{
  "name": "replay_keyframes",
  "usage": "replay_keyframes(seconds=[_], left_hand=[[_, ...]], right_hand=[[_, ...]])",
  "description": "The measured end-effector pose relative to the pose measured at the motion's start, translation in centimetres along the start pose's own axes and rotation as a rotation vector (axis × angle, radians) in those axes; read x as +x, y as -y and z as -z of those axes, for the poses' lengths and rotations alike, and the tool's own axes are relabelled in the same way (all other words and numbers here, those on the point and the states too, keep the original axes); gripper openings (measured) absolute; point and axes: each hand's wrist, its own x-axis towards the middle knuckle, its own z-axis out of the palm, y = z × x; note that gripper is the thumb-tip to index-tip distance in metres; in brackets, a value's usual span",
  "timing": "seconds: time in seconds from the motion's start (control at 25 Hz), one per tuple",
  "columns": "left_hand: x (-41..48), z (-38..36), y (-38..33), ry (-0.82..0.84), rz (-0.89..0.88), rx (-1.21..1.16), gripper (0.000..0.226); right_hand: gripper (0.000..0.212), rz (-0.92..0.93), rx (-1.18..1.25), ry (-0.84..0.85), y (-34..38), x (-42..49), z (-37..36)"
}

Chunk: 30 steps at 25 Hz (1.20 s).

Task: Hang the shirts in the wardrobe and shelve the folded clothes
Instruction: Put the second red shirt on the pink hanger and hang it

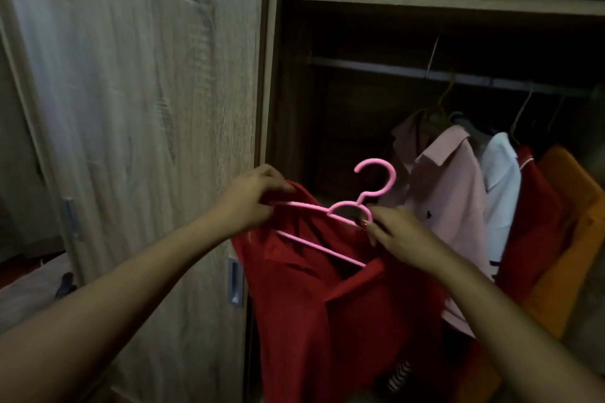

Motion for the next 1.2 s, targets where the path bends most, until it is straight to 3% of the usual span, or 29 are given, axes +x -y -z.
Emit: replay_keyframes(seconds=[0.12,0.2,0.28,0.36,0.44,0.52,0.68,0.76,0.8,0.92,1.0,1.12,1.2], left_hand=[[-1.0,-0.5,0.6,0.064,-0.071,-0.106,0.056],[-1.5,-0.5,1.9,-0.063,-0.098,-0.192,0.052],[-1.7,-0.6,3.6,-0.194,-0.097,-0.095,0.049],[-1.6,-1.2,5.1,-0.154,-0.057,-0.002,0.052],[-1.7,-2.0,5.4,-0.095,-0.013,-0.096,0.056],[-1.6,-2.9,5.9,-0.147,-0.035,-0.184,0.052],[-1.0,-2.1,7.1,-0.275,-0.056,-0.271,0.044],[-0.6,-1.2,7.3,-0.315,-0.109,-0.222,0.043],[-0.6,-0.9,7.3,-0.322,-0.155,-0.183,0.045],[-0.8,-0.9,7.2,-0.295,-0.265,-0.093,0.06],[-1.0,-1.1,7.5,-0.285,-0.296,-0.053,0.063],[-1.3,-0.9,8.6,-0.28,-0.297,0.047,0.058],[-1.5,-0.7,9.3,-0.289,-0.258,0.071,0.055]], right_hand=[[0.022,0.02,0.049,0.013,1.4,1.7,0.8],[0.027,0.004,0.105,-0.044,1.8,2.4,2.0],[0.025,0.008,0.129,-0.023,2.2,2.8,2.9],[0.023,0.0,0.153,-0.023,2.6,3.2,3.2],[0.02,-0.003,0.162,-0.003,3.2,3.5,3.0],[0.018,-0.031,0.222,0.077,3.5,3.6,3.4],[0.041,-0.315,0.347,0.022,1.0,2.6,5.5],[0.055,-0.59,0.393,0.151,-0.3,1.4,6.0],[0.046,-0.701,0.473,0.266,-0.3,0.9,5.6],[0.019,-0.699,0.614,0.495,-0.2,0.1,4.1],[0.016,-0.642,0.579,0.43,-0.5,-0.1,3.1],[0.025,-0.548,0.45,0.098,-0.1,-0.2,3.0],[0.026,-0.472,0.463,-0.016,0.8,-0.2,3.2]])
